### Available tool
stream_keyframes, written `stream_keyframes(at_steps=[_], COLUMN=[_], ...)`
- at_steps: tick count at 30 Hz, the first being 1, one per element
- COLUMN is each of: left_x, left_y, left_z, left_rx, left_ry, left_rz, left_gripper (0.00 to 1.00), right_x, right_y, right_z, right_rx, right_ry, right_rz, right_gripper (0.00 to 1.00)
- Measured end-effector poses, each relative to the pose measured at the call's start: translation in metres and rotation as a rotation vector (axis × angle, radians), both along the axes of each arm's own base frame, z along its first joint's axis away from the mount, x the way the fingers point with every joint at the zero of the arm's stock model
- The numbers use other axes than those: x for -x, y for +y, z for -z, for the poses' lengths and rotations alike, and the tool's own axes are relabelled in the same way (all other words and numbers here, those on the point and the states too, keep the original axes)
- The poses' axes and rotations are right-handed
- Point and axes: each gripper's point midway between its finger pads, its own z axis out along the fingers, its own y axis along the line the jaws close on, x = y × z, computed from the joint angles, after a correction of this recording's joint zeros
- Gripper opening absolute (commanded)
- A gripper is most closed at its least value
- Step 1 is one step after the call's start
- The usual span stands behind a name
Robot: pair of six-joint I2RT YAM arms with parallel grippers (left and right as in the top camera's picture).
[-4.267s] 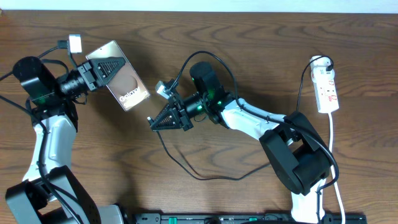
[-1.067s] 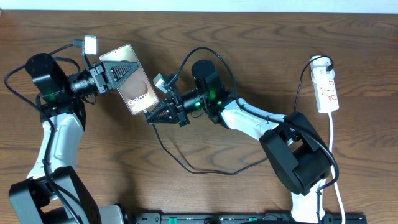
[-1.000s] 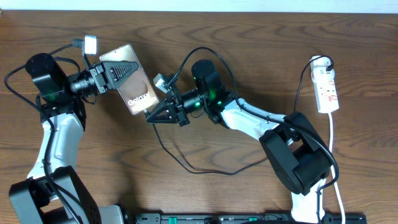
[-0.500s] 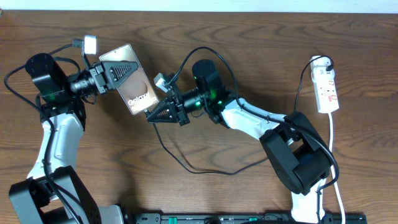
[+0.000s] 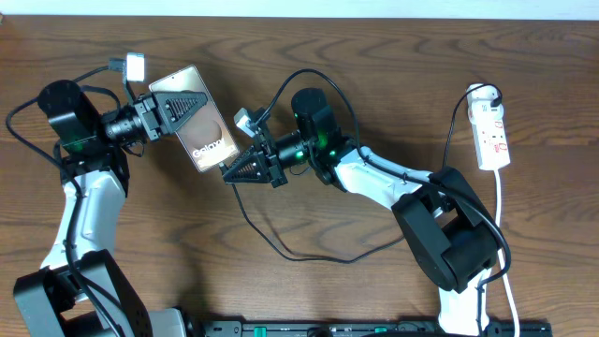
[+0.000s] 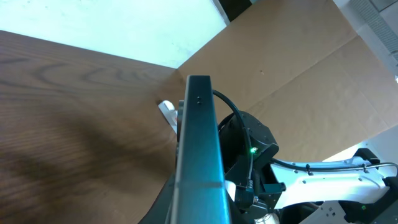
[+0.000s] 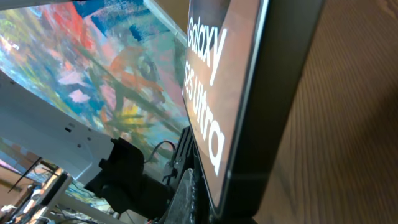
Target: Plug charger to phone and switch on socket
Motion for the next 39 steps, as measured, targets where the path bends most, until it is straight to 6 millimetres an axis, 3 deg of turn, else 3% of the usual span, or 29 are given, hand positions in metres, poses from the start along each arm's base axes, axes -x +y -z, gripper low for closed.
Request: stream_keyframes(at_steps=[39], left_x=[-0.0030], left_y=[-0.0078], left_z=[0.0004], left_rx=[-0.013], left_ry=[-0.020], left_rz=[-0.002], left_gripper=[0.08], right_x=[-0.0054], right_y=[-0.0062], right_z=[0.0016], right_rx=[0.011], right_ry=[0.029], right_rz=[0.012], right_gripper=[0.01])
